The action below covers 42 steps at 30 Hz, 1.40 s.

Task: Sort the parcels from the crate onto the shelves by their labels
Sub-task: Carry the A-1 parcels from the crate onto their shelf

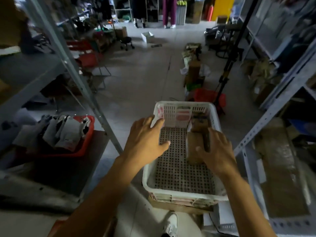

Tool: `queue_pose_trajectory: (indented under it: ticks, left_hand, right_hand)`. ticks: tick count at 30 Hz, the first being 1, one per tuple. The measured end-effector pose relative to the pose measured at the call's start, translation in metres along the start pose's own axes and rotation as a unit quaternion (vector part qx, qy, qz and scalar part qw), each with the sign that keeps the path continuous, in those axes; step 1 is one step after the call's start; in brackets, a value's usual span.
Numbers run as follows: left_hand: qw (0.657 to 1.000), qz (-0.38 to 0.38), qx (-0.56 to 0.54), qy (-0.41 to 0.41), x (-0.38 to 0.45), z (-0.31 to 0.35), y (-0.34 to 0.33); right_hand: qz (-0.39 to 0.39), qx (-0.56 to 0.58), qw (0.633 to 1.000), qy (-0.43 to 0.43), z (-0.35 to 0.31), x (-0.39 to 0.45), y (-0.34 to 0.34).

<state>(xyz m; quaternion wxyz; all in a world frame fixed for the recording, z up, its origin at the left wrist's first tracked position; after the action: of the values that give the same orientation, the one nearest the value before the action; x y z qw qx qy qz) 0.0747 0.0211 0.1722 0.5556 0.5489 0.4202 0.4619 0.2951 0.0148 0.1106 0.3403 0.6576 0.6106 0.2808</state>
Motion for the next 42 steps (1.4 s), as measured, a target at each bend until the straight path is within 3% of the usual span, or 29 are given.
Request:
queue_pose_trajectory:
  ticks: [9,14,21,28,36,42]
  left_hand:
    - [0.994,-0.078,-0.030,-0.071,0.099,0.024,-0.074]
    - [0.976,-0.193,-0.062,-0.085,0.145,0.030,-0.145]
    - [0.942,-0.302,-0.085,-0.118,0.219,0.035,-0.271]
    - [0.921,-0.363,-0.075,-0.122,0.270,0.028,-0.391]
    - [0.894,-0.423,-0.052,-0.142,0.294,0.029,-0.481]
    - [0.888,-0.439,-0.095,-0.101,0.292,0.011,-0.477]
  right_hand:
    - [-0.004,0.023,0.995,-0.095,0.060,0.075,-0.022]
    - [-0.027,0.044,0.989,-0.140,0.106,0.106,-0.051]
    - [-0.090,0.033,0.968,-0.230,0.177,0.146,-0.142]
    - [-0.158,-0.096,0.945,-0.271,0.229,0.212,-0.254]
    - [-0.111,-0.167,0.905,-0.377,0.278,0.234,-0.331]
    - [-0.088,-0.041,0.894,-0.436,0.282,0.234,-0.327]
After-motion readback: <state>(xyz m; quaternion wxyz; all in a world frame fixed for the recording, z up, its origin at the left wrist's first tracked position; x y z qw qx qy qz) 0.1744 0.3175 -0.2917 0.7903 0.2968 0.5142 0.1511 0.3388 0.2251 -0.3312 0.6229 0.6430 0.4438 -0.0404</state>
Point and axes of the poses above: each hand's wrist, its own x-axis towards the middle knuckle, its own y-axis out of the back of the hand, z = x × y, the point moved 6 cm from there along x, towards the middle knuckle, and after that the axes turned 6 degrees about x, right-handed, at the moved point
